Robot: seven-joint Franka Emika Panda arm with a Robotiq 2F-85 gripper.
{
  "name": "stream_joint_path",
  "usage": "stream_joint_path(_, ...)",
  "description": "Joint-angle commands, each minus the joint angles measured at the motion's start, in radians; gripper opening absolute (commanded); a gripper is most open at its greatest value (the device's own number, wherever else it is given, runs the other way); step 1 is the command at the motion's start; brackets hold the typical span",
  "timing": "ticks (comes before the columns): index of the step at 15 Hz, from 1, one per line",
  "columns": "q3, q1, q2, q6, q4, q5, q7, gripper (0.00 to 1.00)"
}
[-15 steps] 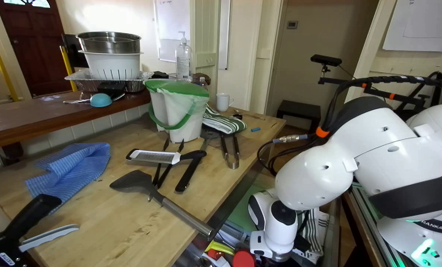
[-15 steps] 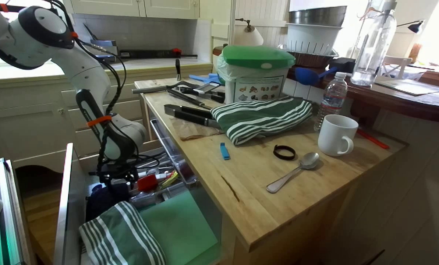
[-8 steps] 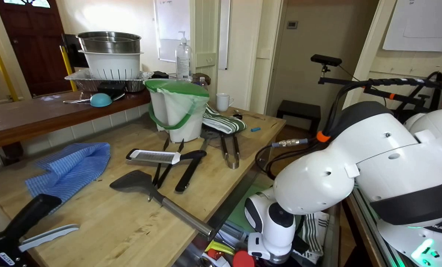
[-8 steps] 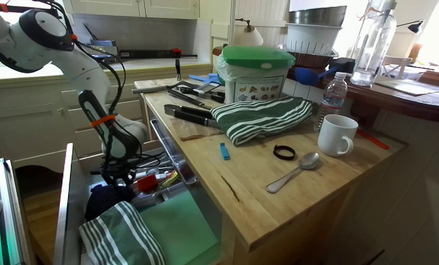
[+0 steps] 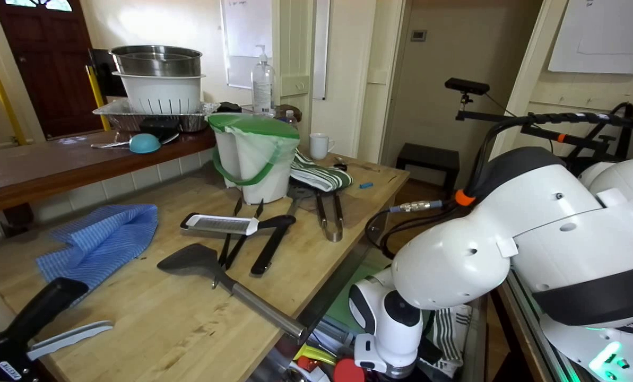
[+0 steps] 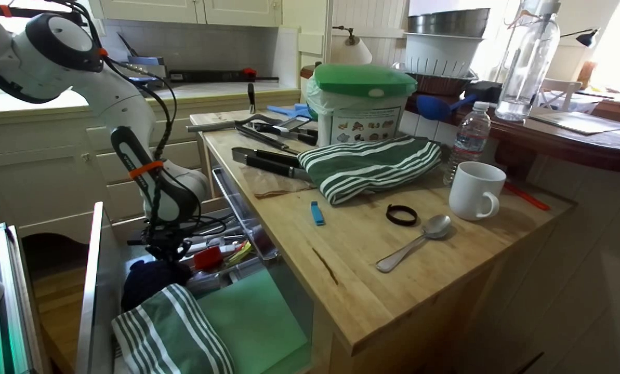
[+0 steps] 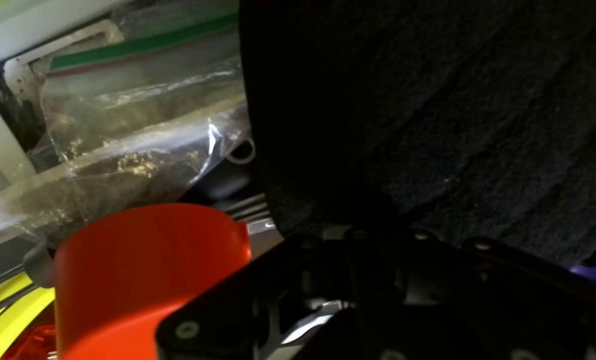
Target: Take the black item out of the drawer
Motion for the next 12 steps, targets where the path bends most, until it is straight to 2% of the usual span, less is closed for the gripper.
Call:
stream_joint_path(1, 0.009, -0.018, -0.082, -0.003, -0.101, -0.010, -0.145, 0.43)
stream_joint_path(3, 0.009, -0.022, -0.125, -0.016, -0.171, -0.001, -0.231, 0.58)
stream_joint_path(8, 0.001, -0.015, -0.154, -0.007, -0.264, -0.008, -0.315, 0.96)
stream_joint_path(9, 0.015, -0.023, -0.164, -0.033, -0.271, 0.020, -0.358, 1.00)
stream_joint_path(12, 0.031, -0.017, -0.159, -0.065, -0.251, 0.069, -0.389, 1.00)
